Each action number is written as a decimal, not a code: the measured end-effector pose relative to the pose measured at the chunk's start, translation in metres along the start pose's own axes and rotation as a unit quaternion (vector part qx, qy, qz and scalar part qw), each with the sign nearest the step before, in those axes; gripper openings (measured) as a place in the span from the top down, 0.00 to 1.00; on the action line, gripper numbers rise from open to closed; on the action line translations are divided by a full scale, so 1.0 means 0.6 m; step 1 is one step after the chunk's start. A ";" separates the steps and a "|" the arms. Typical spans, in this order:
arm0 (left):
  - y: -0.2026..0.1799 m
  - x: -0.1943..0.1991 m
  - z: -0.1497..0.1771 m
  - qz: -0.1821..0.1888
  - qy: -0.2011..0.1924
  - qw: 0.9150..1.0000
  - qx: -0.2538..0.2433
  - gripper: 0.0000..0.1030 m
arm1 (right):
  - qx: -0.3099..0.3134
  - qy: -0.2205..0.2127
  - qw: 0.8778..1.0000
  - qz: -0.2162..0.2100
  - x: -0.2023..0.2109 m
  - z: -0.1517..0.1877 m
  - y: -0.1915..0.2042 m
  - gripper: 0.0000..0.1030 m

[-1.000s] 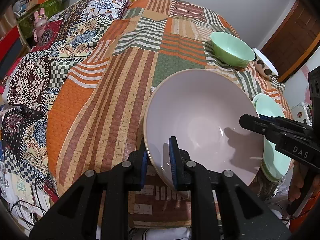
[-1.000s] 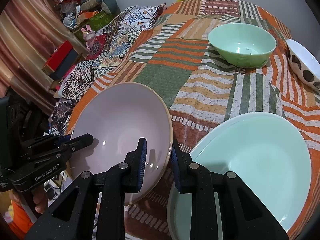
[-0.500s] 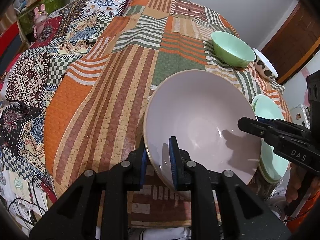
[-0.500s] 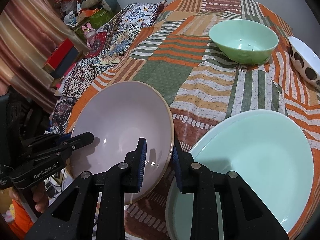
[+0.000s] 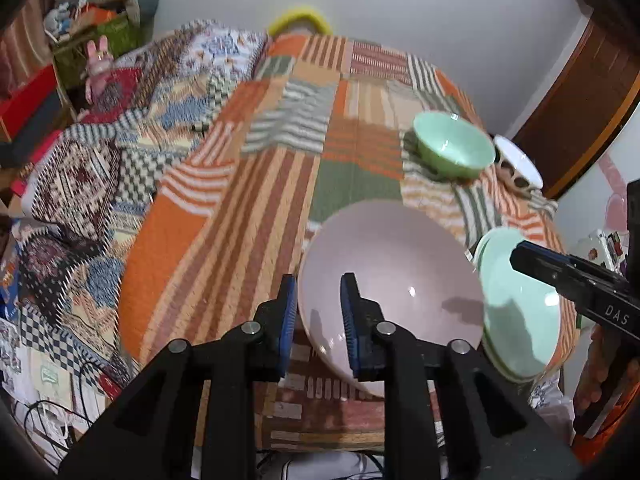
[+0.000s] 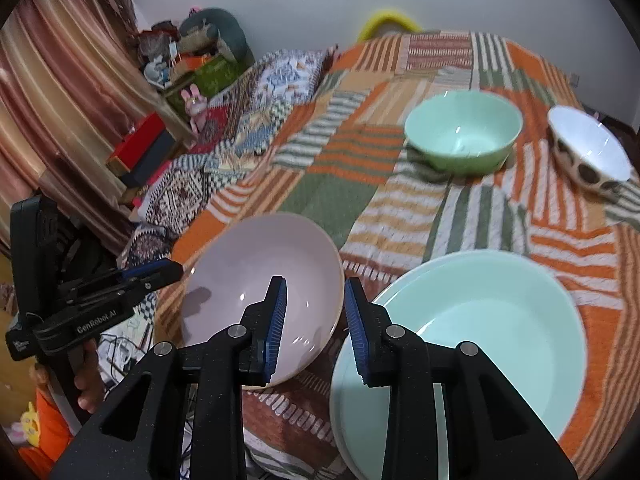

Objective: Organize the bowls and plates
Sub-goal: 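Lower the pink bowl onto the pale green plate and open both grippers, then move both grippers to the pale green bowl rim and close them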

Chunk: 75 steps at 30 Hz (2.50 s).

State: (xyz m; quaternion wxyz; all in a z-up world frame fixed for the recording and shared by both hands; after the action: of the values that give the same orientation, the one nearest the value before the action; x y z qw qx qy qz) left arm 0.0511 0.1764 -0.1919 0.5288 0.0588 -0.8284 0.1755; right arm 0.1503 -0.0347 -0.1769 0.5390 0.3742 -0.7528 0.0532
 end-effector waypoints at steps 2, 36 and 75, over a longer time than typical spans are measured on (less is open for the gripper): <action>-0.009 0.020 -0.008 -0.001 -0.015 1.000 -0.005 0.78 | 0.002 -0.017 1.000 0.005 0.019 -0.003 -0.001 0.71; -0.212 -0.035 -0.264 0.039 -0.040 0.994 -0.098 0.46 | -0.094 -0.145 0.984 0.053 0.133 -0.111 -0.183 0.53; -0.234 -0.351 -0.372 0.051 0.129 0.986 -0.092 0.89 | -0.121 -0.010 0.990 0.071 -0.062 -0.201 -0.287 0.82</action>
State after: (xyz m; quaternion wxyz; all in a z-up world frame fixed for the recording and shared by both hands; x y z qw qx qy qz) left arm 0.3732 0.1058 -0.2637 0.6245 -0.0555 -0.7680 0.1310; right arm 0.3554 -0.0807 -0.2145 0.5675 0.2522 -0.7838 -0.0036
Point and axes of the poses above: each gripper's, at about its wrist camera, not at the fingertips, and x roughly against the way its jaws point, y to its left, z to its underside, the point moved 3 cm from there along -x, roughly the way its jaws point, and after that the axes turned 12 degrees about y, right-handed, at the moved point
